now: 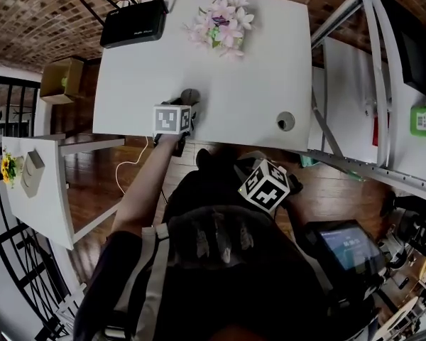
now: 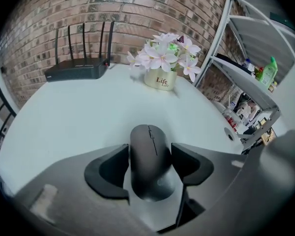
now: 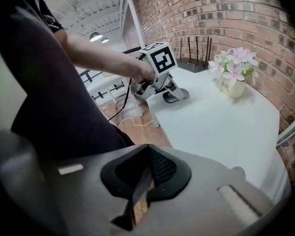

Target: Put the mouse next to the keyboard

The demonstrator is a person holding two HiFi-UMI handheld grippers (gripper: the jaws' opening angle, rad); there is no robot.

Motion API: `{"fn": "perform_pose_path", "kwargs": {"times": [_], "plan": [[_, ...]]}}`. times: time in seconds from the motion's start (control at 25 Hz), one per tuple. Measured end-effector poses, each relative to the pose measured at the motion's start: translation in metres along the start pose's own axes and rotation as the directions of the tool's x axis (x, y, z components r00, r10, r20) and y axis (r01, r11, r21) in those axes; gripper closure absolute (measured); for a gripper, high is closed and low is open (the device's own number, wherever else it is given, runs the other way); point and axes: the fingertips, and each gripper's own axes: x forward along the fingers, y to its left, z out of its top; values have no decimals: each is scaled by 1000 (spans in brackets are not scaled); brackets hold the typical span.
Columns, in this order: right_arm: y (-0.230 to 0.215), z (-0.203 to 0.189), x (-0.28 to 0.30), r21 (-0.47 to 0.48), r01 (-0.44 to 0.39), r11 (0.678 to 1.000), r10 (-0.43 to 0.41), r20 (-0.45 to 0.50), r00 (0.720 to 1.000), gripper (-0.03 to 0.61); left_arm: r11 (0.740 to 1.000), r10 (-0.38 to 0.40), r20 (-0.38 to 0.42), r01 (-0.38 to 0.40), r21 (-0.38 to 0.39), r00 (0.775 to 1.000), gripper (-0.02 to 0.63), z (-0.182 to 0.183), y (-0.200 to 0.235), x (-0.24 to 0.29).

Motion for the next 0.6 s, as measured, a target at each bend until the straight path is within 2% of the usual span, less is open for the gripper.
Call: {"fn": "perform_pose_path", "kwargs": {"times": [0.24, 0.44, 0.6], "plan": [[4, -11, 0, -16, -33, 999, 33, -8, 999, 572, 1000, 5, -18, -5, -19, 1000, 337, 0, 2, 0], [3, -12, -1, -28, -27, 999, 27, -17, 1000, 572, 997, 74, 11, -74, 4, 997, 336, -2, 19, -11], [2, -10, 3, -26, -17, 1000, 16, -26, 1000, 572, 998, 61, 14, -61, -25, 998, 336, -7, 28, -14]]}}
